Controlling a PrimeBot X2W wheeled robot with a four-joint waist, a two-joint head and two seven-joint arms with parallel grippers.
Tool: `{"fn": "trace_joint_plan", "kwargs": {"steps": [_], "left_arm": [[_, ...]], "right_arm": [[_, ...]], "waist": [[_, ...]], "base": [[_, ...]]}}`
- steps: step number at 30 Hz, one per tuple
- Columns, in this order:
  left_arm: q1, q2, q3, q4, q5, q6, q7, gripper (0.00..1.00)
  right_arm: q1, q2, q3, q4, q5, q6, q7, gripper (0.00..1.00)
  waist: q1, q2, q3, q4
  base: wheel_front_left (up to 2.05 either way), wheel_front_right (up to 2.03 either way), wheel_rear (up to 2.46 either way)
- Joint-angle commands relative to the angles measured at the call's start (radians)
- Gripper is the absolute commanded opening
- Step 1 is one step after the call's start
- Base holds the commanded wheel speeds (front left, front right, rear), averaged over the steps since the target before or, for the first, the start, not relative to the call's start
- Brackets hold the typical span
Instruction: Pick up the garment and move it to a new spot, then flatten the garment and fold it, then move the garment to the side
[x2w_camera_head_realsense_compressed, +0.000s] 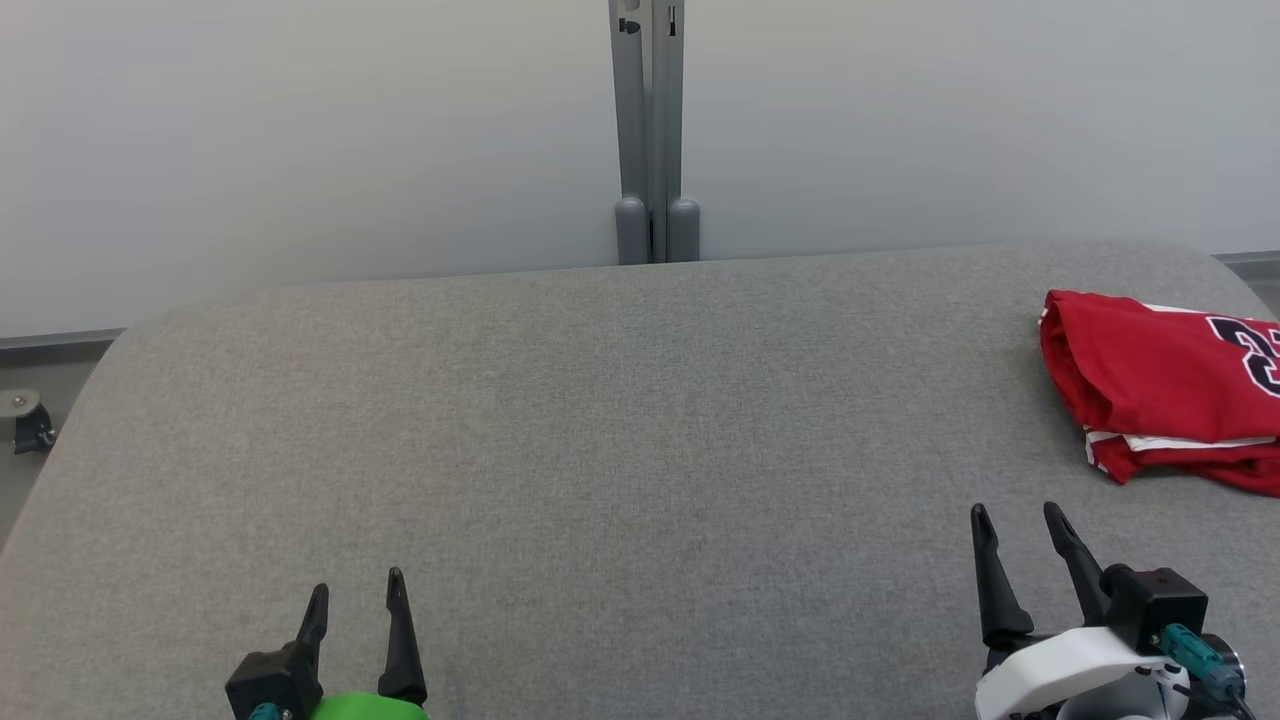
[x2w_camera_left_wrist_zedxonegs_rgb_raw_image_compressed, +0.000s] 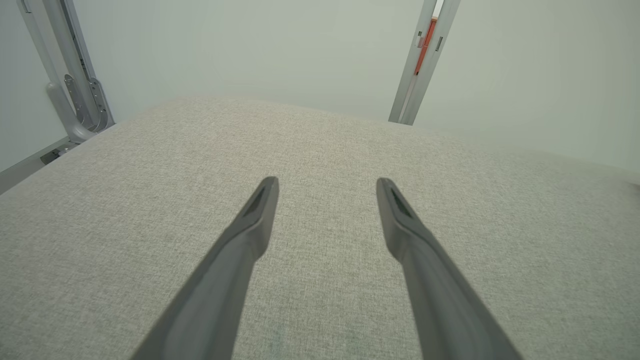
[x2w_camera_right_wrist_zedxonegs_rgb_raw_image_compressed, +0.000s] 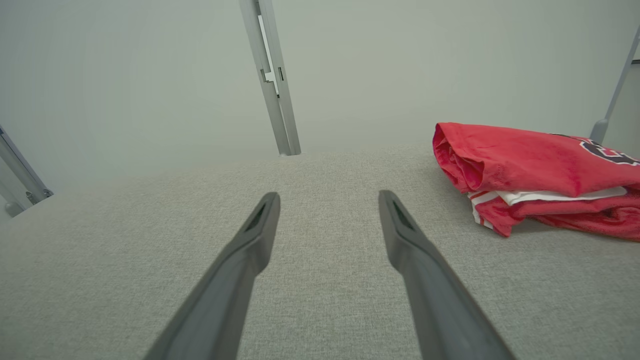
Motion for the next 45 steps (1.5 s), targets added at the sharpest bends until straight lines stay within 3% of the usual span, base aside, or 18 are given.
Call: {"fn": "trace_joint_plan", "kwargs": {"steps": [1, 23, 24, 28, 45], "left_arm": [[0.015, 0.003, 0.005, -0.002, 0.002, 0.01, 0.0, 1.0], [0.001, 0.002, -0.001, 0.015, 0.007, 0.011, 0.0, 1.0], [0.002, 0.0, -0.003, 0.012, 0.002, 0.01, 0.0, 0.0], [0.011, -0.002, -0.005, 0.043, 0.002, 0.01, 0.001, 0.0], [-0.027, -0.002, 0.05, 0.01, -0.281, -0.035, 0.084, 0.0]], "right_arm": [[0.009, -0.001, 0.002, -0.005, -0.006, -0.002, -0.003, 1.0], [0.008, -0.001, 0.019, -0.017, -0.009, -0.002, -0.003, 1.0], [0.001, 0.0, 0.019, -0.014, -0.003, 0.0, 0.0, 0.0], [0.015, 0.006, 0.019, 0.019, -0.002, 0.0, 0.002, 0.0], [-0.022, 0.004, -0.006, 0.007, 0.312, 0.0, 0.085, 0.0]], "waist": [[0.0, 0.0, 0.001, 0.0], [0.0, 0.0, 0.005, 0.003], [0.0, 0.0, 0.005, 0.003], [0.0, 0.0, 0.005, 0.003], [0.0, 0.0, 0.017, 0.001]], "base": [[0.0, 0.0, 0.0], [0.0, 0.0, 0.0], [0.0, 0.0, 0.0], [0.0, 0.0, 0.0], [0.0, 0.0, 0.0]]}}
